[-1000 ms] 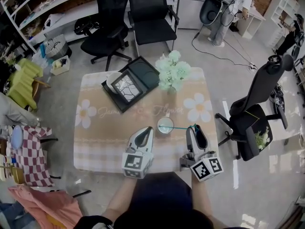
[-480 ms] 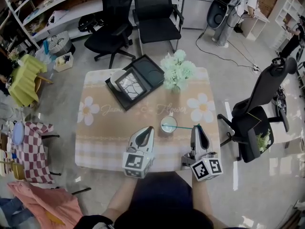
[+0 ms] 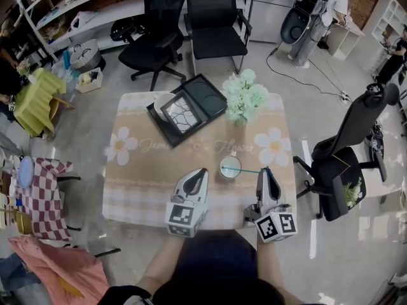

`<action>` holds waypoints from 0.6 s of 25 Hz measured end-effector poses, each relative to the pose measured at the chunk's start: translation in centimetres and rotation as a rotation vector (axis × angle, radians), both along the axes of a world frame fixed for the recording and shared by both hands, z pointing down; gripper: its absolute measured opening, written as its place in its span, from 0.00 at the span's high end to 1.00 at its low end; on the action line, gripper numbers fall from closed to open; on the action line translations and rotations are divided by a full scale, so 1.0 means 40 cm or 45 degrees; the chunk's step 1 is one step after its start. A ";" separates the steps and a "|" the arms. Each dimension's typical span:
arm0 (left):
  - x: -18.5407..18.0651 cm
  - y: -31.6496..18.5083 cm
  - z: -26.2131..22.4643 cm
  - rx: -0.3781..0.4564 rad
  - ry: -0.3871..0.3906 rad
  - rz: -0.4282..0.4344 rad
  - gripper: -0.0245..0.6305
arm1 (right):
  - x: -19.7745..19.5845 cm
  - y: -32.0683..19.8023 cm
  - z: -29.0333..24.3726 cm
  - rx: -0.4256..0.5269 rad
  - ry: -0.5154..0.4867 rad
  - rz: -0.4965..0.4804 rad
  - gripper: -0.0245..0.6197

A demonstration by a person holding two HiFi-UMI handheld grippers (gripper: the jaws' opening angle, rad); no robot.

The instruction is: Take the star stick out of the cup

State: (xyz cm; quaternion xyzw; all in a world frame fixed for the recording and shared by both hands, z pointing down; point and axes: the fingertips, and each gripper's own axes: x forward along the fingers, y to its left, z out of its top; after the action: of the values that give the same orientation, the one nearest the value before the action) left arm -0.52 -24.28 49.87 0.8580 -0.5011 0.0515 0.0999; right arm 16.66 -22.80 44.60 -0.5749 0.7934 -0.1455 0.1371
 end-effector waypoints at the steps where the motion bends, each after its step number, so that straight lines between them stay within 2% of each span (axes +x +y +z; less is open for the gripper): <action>1: 0.000 0.000 -0.001 -0.001 0.004 0.001 0.95 | -0.004 0.000 -0.002 0.001 0.015 -0.001 0.94; 7: 0.003 0.005 -0.016 -0.017 0.034 0.004 0.95 | -0.037 -0.007 -0.020 0.002 0.110 -0.037 0.94; 15: 0.009 0.014 -0.024 -0.005 0.040 0.011 0.95 | -0.054 0.001 -0.030 0.010 0.131 -0.052 0.94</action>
State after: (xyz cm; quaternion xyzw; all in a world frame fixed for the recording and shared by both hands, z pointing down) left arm -0.17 -23.71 48.90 0.8607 -0.4956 0.0393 0.1092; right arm 14.49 -22.75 43.39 -0.5648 0.8116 -0.1155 0.0951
